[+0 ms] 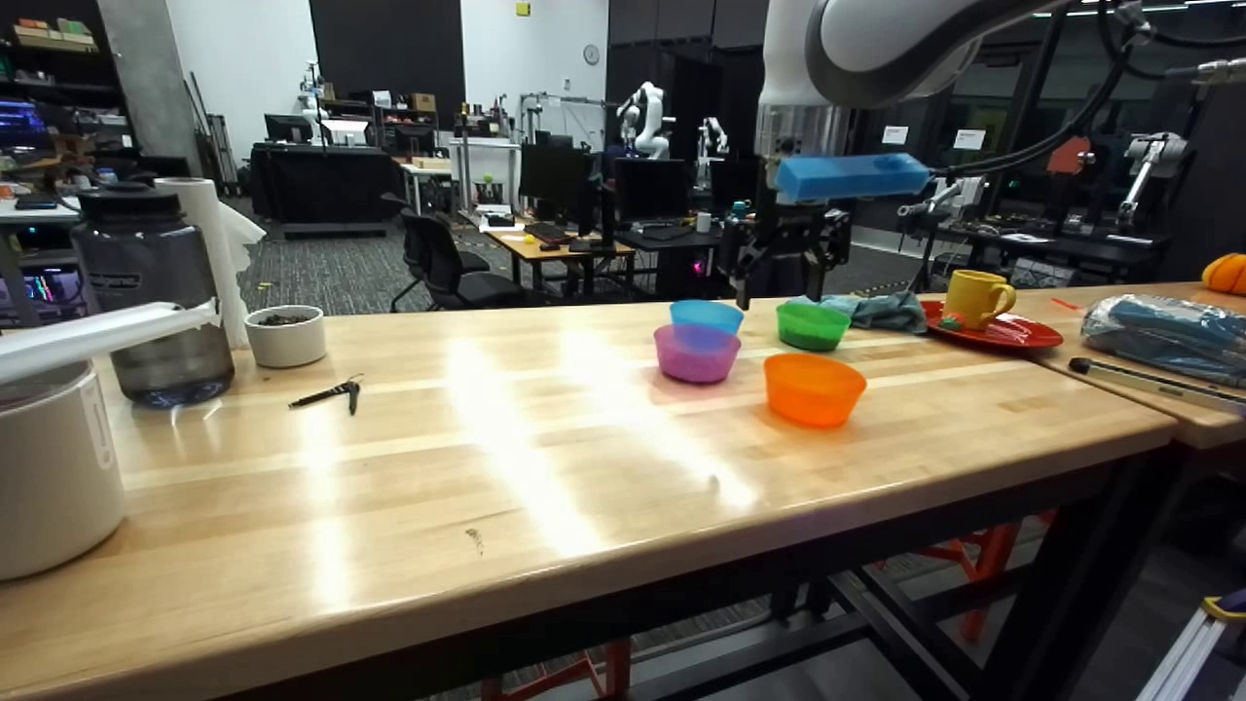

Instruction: Pour the contents in the purple bowl into the blue bowl.

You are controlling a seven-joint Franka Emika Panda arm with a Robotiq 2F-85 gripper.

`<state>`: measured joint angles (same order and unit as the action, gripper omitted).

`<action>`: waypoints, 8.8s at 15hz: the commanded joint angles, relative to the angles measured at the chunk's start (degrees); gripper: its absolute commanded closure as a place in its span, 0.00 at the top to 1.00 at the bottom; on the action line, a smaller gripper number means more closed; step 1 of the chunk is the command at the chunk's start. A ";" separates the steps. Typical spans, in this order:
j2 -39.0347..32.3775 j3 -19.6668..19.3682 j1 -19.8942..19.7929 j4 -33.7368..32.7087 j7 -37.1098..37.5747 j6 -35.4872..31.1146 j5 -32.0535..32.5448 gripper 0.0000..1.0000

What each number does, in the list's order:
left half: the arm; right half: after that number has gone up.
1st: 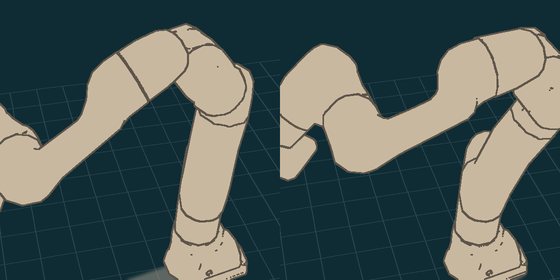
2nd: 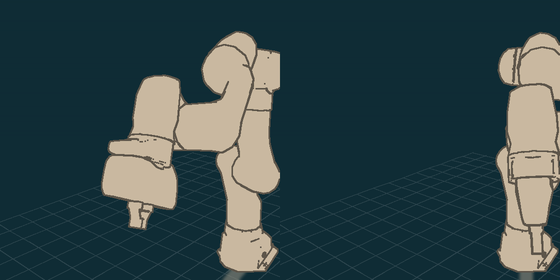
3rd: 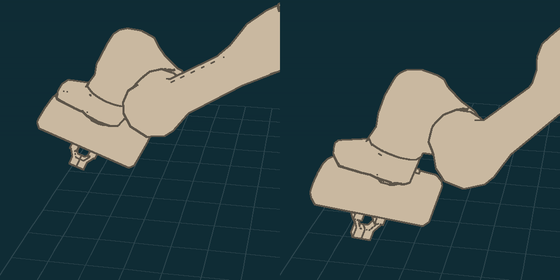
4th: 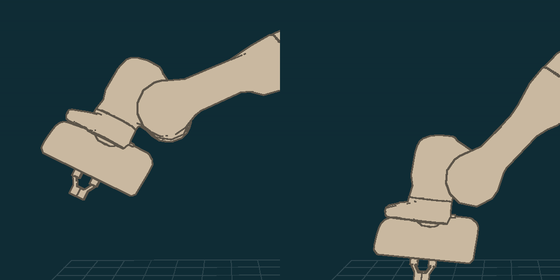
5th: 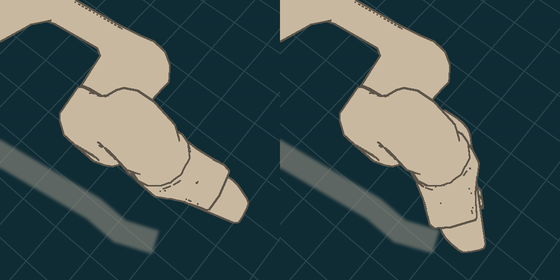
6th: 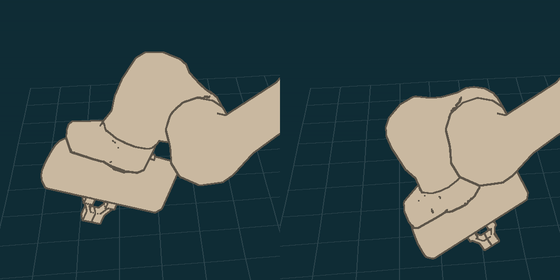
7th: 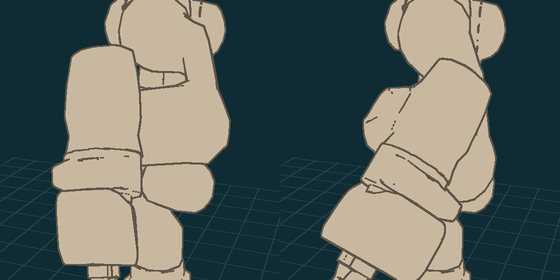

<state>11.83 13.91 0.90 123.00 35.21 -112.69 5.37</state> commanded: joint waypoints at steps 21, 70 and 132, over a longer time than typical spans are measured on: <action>-9.73 -7.19 1.21 -2.96 -11.38 -7.97 -4.22 1.00; -9.42 -10.54 2.00 -12.49 -6.29 5.03 -2.50 0.01; -27.71 -10.38 12.36 -35.03 8.98 21.96 42.03 0.01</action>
<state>-14.74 3.08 12.11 89.32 42.80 -92.99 44.70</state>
